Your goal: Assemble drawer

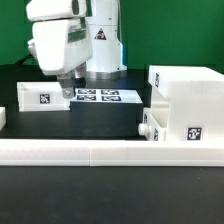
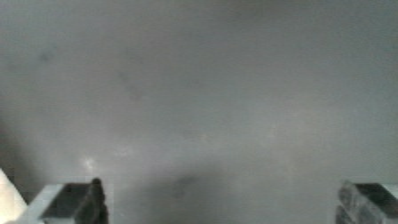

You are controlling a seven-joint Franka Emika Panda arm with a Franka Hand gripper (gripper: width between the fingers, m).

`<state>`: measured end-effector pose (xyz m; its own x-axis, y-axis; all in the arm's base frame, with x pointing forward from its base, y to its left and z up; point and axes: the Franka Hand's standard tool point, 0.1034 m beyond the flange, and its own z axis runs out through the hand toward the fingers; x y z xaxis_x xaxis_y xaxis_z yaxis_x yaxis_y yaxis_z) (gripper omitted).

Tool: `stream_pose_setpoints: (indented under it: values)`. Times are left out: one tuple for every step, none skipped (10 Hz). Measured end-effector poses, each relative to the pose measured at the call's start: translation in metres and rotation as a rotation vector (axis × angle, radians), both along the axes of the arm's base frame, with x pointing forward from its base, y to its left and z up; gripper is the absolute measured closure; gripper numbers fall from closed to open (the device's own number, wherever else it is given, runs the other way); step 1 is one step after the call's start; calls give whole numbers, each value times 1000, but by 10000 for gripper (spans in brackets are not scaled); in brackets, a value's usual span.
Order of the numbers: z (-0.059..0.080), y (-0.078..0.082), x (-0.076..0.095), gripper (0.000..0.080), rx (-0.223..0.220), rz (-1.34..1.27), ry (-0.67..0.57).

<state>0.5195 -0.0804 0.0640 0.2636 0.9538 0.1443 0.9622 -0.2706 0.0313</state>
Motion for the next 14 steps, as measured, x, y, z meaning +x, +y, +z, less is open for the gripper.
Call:
stream_pose_setpoints:
  values:
    - [0,-9,-8,150,-1,-113,-9]
    - [3,-17,-19,150,-5,-216,-10]
    - [9,-24,-31,150,-12,-331,-25]
    - [14,-27,-47,150,-4,-539,-21]
    - [15,-24,-55,150,2,-637,-15]
    - [14,-24,-54,150,12,-698,-7]
    - [14,-24,-54,150,19,-756,-1]
    - [14,-24,-54,150,28,-826,8]
    - [13,-24,-55,150,40,-910,18]
    - [12,-25,-58,150,48,-969,26]
    - [7,-30,-74,150,36,-961,31]
    - [4,-31,-89,150,27,-980,50]
    - [2,-32,-102,150,18,-986,66]
    - [0,-32,-114,150,11,-992,79]
